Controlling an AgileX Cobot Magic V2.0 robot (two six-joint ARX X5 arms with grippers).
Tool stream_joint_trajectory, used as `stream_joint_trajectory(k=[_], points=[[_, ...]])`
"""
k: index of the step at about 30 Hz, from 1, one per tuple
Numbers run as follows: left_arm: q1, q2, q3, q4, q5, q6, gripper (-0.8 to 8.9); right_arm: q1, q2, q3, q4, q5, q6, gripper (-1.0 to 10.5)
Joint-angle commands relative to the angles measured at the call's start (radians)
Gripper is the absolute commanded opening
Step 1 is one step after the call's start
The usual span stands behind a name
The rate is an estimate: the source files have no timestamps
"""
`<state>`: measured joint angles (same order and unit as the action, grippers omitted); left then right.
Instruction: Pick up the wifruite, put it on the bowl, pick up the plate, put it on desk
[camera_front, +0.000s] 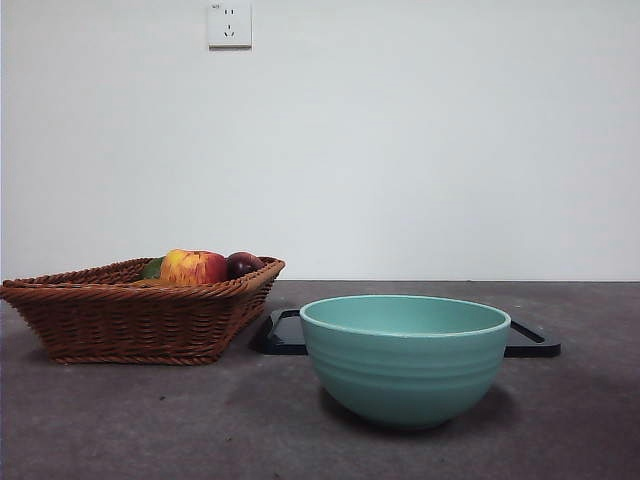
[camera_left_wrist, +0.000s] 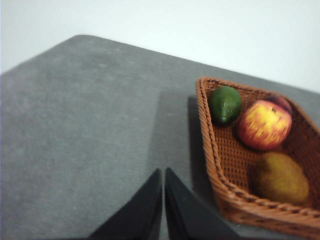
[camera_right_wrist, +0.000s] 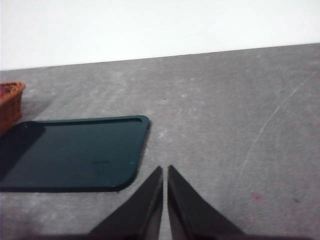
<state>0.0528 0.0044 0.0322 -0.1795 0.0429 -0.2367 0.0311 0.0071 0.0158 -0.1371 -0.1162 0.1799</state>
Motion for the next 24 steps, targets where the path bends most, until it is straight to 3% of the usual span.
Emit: stream_joint_trajectory(k=[1,6,16,19,24], points=[[0.002,-0.001,-0.017,-0.007,0.002,-0.107,0.08,0.002,-0.003,-0.003,0.028,-0.026,0.066,0.1],[0.002,-0.001,0.023,-0.009,0.009,-0.176,0.09,0.001,-0.003,0.029,0.039,-0.021,0.124,0.1],[0.002,0.059,0.212,-0.098,0.044,-0.201,0.1,0.001,0.034,0.219,-0.03,-0.014,0.127,0.1],[0.002,0.117,0.288,-0.122,0.082,-0.185,0.1,0.001,0.084,0.303,-0.093,-0.014,0.126,0.1],[0.002,0.257,0.441,-0.206,0.18,-0.085,0.1,0.002,0.22,0.481,-0.221,-0.049,0.079,0.1]])
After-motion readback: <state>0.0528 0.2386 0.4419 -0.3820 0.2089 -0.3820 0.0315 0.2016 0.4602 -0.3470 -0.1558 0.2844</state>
